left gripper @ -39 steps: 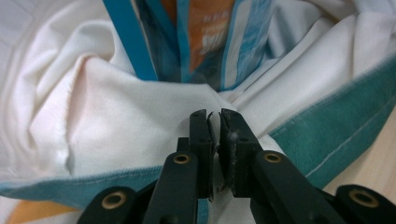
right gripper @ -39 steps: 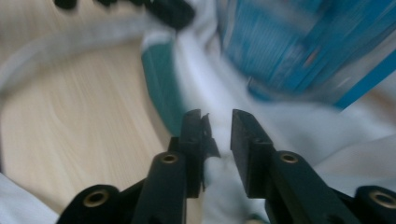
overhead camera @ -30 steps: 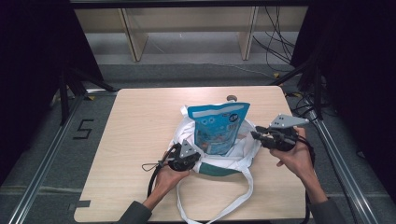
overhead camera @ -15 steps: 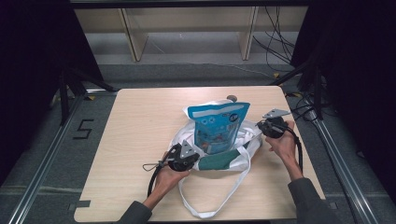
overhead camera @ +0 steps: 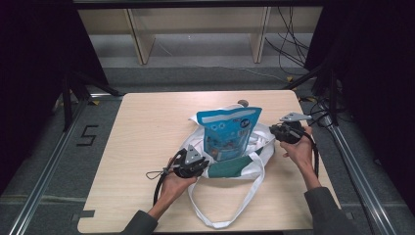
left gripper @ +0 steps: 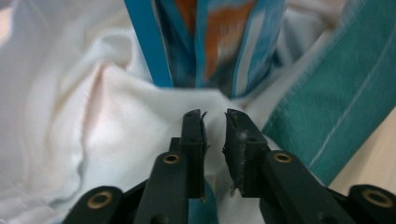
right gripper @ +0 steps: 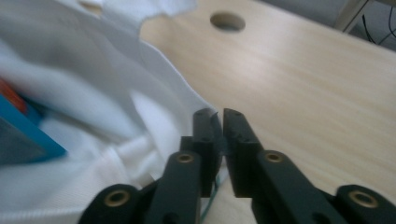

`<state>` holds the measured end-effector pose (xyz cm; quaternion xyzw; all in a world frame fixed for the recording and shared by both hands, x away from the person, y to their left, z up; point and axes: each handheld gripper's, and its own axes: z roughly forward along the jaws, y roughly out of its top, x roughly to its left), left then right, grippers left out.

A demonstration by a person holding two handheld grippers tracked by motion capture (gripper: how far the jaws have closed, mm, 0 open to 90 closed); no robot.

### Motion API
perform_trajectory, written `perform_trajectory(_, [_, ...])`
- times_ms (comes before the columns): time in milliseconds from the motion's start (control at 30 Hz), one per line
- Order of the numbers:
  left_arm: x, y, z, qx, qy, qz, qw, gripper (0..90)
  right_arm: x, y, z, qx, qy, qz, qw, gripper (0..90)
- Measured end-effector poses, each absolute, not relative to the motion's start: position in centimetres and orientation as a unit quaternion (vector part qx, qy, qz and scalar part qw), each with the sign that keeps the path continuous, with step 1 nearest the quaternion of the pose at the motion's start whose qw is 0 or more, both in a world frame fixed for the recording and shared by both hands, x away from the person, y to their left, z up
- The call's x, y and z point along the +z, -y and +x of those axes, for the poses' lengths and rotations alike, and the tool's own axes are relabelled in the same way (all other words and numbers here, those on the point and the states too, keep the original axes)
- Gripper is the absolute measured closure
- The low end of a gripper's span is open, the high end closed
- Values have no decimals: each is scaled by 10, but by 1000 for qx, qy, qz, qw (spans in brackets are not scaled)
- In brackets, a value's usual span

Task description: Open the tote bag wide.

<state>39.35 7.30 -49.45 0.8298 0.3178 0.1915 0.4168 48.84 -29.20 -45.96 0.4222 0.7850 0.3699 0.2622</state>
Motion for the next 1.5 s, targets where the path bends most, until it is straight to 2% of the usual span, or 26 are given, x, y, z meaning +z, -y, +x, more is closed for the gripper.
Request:
perform_trajectory(33, [-486, -75, 392, 185, -325, 818, 437, 745, -450, 293, 484, 376, -784, 419, 263, 773])
perform_trajectory(167, [-477, -78, 389, 183, -317, 814, 451, 710, -431, 289, 468, 403, -782, 404, 248, 732])
perform_trajectory(333, [-472, -80, 386, 186, -318, 811, 455, 684, -419, 285, 453, 418, -787, 382, 244, 721])
perform_trajectory(367, [-469, -81, 384, 180, -326, 802, 467, 678, -411, 283, 444, 425, -787, 388, 221, 715])
perform_trajectory(533, [-459, -87, 379, 182, -321, 799, 475, 644, -401, 280, 422, 431, -798, 366, 210, 715])
perform_trajectory(767, [-457, -106, 370, 184, -331, 795, 475, 609, -410, 281, 399, 409, -813, 371, 187, 709])
perform_trajectory(967, [-460, -119, 363, 177, -351, 787, 476, 593, -424, 286, 394, 397, -816, 377, 183, 709])
perform_trajectory(1200, [-459, -127, 359, 188, -347, 785, 477, 561, -428, 291, 386, 400, -815, 378, 184, 695])
perform_trajectory(1500, [-461, -136, 352, 179, -358, 781, 479, 487, -436, 294, 375, 403, -808, 388, 184, 620])
